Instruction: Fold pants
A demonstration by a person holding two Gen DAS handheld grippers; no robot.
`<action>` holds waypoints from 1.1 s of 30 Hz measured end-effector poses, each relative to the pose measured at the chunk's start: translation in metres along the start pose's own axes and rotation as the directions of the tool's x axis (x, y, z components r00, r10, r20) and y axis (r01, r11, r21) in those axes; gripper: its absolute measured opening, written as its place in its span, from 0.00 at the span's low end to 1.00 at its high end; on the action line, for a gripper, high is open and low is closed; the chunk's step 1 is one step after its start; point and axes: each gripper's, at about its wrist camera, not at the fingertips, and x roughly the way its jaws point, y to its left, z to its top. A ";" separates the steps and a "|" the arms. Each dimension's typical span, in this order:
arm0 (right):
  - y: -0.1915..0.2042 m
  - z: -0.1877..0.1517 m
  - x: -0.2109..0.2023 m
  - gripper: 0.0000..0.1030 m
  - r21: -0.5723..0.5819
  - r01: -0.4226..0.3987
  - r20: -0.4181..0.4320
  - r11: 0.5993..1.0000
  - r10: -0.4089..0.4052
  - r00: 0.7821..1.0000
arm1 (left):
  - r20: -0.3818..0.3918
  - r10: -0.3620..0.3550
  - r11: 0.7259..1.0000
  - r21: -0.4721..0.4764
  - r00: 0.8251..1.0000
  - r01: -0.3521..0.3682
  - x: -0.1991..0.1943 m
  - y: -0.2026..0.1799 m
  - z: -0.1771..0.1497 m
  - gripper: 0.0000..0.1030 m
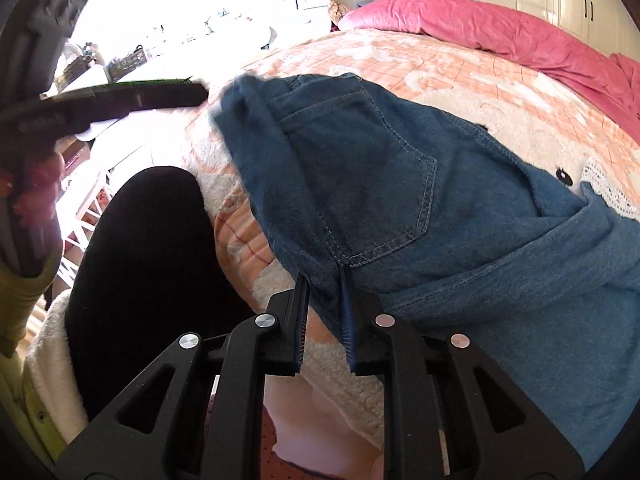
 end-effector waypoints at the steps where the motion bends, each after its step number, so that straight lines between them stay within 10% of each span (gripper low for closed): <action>1: -0.001 -0.002 0.000 0.12 0.007 -0.006 -0.002 1.000 0.006 1.000 | 0.005 -0.017 1.000 0.004 1.000 0.017 0.001 -0.006 0.003 0.49; 11: -0.015 -0.006 -0.042 0.25 0.102 -0.049 0.080 0.994 0.041 0.996 | -0.179 -0.008 1.000 0.017 0.984 0.011 0.081 -0.021 -0.013 0.37; 17: -0.036 0.011 -0.061 0.37 0.188 0.008 0.151 0.982 -0.037 0.988 | -0.162 0.022 0.998 0.067 0.986 -0.011 0.094 -0.024 -0.019 0.37; 24: -0.054 0.001 -0.016 0.39 0.258 0.149 -0.043 0.955 -0.142 0.989 | -0.152 0.026 0.997 0.072 0.988 -0.015 0.106 -0.025 -0.018 0.37; 33: -0.062 -0.004 -0.060 0.45 0.302 0.094 0.100 0.949 -0.130 0.986 | -0.070 -0.013 1.000 0.012 0.997 0.014 0.068 -0.022 -0.010 0.38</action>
